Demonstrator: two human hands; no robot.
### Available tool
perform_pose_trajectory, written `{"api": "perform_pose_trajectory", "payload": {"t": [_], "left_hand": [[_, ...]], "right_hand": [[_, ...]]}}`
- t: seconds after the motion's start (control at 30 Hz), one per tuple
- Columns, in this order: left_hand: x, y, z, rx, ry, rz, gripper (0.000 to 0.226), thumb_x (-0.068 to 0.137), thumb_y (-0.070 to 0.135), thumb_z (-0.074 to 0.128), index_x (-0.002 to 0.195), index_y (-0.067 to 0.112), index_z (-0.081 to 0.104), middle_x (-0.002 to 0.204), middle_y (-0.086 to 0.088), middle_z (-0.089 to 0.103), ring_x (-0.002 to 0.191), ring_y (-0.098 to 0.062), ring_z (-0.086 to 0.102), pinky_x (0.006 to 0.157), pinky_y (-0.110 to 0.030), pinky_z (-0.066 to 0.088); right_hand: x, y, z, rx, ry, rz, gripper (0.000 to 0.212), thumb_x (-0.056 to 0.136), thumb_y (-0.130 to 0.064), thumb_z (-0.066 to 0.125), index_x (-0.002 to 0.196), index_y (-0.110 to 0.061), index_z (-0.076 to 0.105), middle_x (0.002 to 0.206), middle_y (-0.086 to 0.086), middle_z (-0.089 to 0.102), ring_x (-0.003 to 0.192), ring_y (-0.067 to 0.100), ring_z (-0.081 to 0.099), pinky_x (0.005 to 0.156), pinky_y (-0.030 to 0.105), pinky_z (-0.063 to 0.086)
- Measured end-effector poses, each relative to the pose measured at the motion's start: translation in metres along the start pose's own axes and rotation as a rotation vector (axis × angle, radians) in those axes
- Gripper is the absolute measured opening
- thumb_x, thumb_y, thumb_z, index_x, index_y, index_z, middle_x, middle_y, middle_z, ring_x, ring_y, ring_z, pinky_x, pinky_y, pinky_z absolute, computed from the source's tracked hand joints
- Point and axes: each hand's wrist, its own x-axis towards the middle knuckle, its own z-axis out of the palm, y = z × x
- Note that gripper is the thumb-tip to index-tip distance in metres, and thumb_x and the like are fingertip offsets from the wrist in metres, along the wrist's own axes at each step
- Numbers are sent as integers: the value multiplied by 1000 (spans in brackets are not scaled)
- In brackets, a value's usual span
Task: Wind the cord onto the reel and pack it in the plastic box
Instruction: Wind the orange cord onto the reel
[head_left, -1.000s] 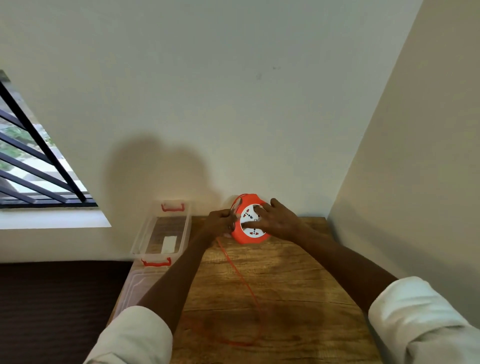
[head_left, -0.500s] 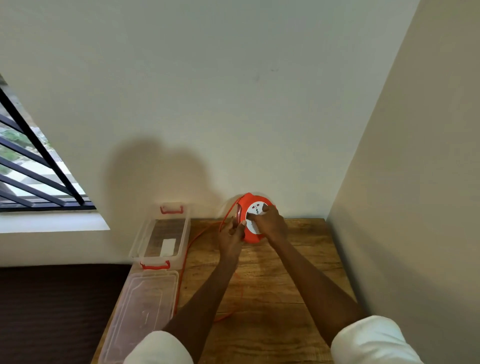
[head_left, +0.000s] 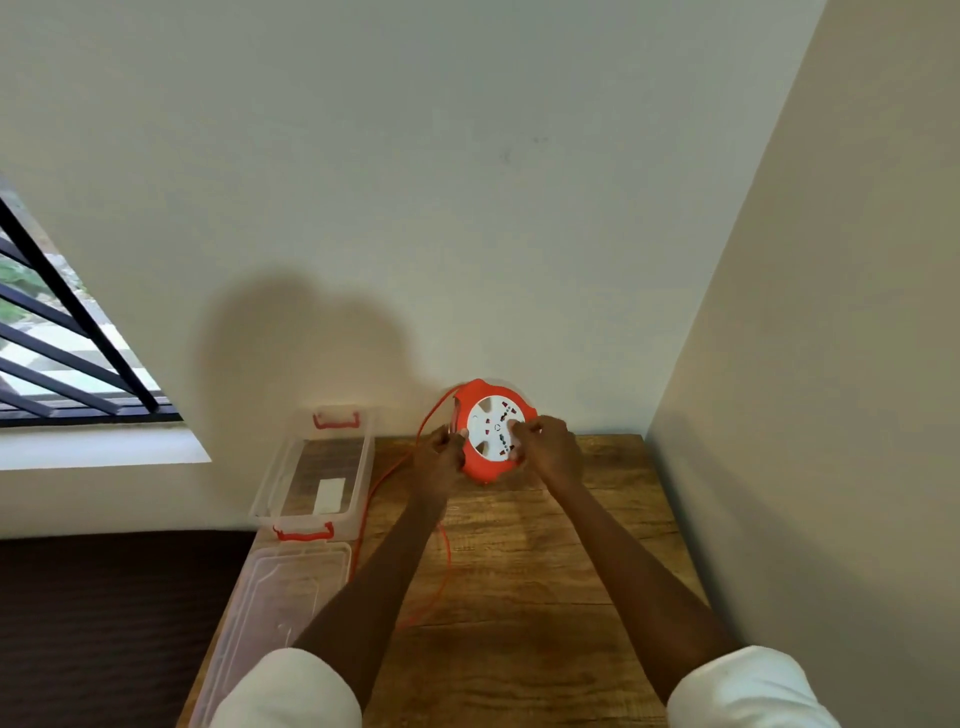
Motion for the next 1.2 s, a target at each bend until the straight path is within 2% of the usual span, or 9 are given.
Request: {"api": "perform_pose_trajectory", "payload": {"t": [0.1, 0.27, 0.4, 0.57, 0.67, 0.77, 0.87, 1.0, 1.2], "left_hand": [[8, 14, -16, 59, -62, -46, 24, 100, 29, 57, 116, 13, 66, 104, -8, 74, 89, -24, 73, 63, -24, 60], [24, 27, -32, 273, -160, 14, 28, 100, 35, 56, 111, 14, 70, 91, -3, 75, 78, -19, 71, 61, -23, 56], [28, 31, -33, 345, -236, -9, 31, 99, 34, 57, 114, 11, 69, 91, -5, 73, 82, -22, 70, 65, -27, 57], [23, 26, -28, 364, -269, -18, 33, 98, 33, 59, 118, 8, 69, 88, 3, 73, 75, -12, 71, 56, -16, 54], [16, 27, -23, 354, -238, -3, 25, 99, 31, 58, 115, 15, 69, 90, 4, 72, 72, -5, 68, 51, -10, 50], [12, 20, -22, 263, -203, 14, 29, 98, 30, 61, 117, 10, 70, 103, -8, 75, 77, -9, 71, 58, -16, 55], [6, 12, -18, 202, -162, 47, 27, 100, 29, 59, 119, 13, 69, 100, 2, 74, 81, -6, 74, 65, -19, 59], [-1, -5, -6, 36, -54, 6, 24, 99, 30, 60, 117, 20, 72, 101, -2, 78, 92, -24, 75, 79, -43, 62], [-19, -17, 18, -29, 144, 14, 18, 97, 27, 62, 113, 22, 71, 100, -1, 76, 89, -21, 75, 74, -35, 63]], "right_hand": [[0, 1, -15, -424, 2, -452, 30, 96, -43, 57, 124, -31, 60, 130, -1, 62, 105, 21, 65, 83, 37, 57], [8, -16, -29, -606, -376, -669, 66, 84, -76, 49, 142, -47, 40, 149, -8, 47, 125, 24, 55, 96, 34, 46], [17, -10, -29, -1107, -350, -1045, 75, 83, -40, 78, 146, -46, 38, 157, 6, 36, 123, 33, 54, 96, 44, 54], [6, -22, -30, -1242, -476, -991, 64, 92, -42, 66, 149, -28, 41, 149, 12, 47, 128, 36, 52, 102, 47, 51], [3, -15, -22, -1144, -383, -995, 75, 93, -31, 69, 156, -30, 29, 146, 20, 49, 121, 39, 58, 96, 46, 52], [1, -14, -13, -1115, -227, -925, 73, 94, -39, 65, 156, -33, 27, 145, 17, 52, 122, 35, 59, 95, 44, 52], [-3, -16, -5, -1051, -183, -742, 66, 96, -49, 56, 155, -36, 27, 147, 13, 52, 123, 32, 58, 99, 42, 49], [-11, -22, 0, -768, -160, -433, 68, 92, -60, 55, 152, -34, 34, 151, 7, 49, 130, 31, 53, 105, 44, 44], [-8, -31, 19, -43, -94, 71, 73, 83, -59, 69, 141, -18, 52, 139, 8, 60, 117, 30, 62, 98, 45, 54]]}}
